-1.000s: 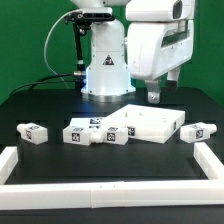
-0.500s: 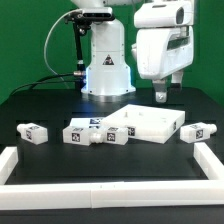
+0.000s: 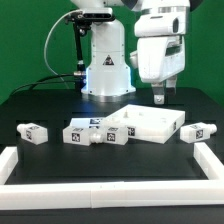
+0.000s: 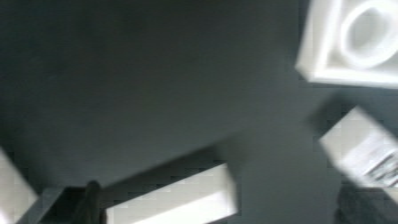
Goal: Assemble one leg
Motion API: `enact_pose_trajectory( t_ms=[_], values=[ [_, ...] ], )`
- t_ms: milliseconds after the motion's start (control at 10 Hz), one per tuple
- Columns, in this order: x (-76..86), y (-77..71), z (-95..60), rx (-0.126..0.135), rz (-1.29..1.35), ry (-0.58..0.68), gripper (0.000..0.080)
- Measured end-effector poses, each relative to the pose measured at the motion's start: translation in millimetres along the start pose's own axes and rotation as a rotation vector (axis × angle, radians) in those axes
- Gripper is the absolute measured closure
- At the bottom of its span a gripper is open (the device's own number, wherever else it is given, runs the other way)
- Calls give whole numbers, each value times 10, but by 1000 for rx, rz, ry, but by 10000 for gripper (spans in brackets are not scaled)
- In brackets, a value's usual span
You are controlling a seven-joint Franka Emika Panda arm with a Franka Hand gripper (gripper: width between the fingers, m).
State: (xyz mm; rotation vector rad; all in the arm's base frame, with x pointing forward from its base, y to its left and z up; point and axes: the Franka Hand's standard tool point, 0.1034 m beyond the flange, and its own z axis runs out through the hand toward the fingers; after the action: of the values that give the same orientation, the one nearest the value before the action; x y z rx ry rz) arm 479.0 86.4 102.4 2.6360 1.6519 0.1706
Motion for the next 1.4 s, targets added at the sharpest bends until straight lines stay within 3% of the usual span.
enact_pose_trajectory(
  t_ms=[400, 500, 700, 800, 1000, 1100, 1400],
  values=[
    [-10, -4, 21, 1, -8, -1, 150],
    [-78, -102, 89, 6, -45, -2, 150],
    [-256, -270, 259, -21, -136, 18, 150],
    [-375, -283, 319, -11, -119, 12, 150],
    [-355, -269, 309, -9, -111, 10, 150],
    [-391, -289, 331, -3, -110, 5, 150],
    [-647, -507, 605, 63, -67, -34, 150]
  ],
)
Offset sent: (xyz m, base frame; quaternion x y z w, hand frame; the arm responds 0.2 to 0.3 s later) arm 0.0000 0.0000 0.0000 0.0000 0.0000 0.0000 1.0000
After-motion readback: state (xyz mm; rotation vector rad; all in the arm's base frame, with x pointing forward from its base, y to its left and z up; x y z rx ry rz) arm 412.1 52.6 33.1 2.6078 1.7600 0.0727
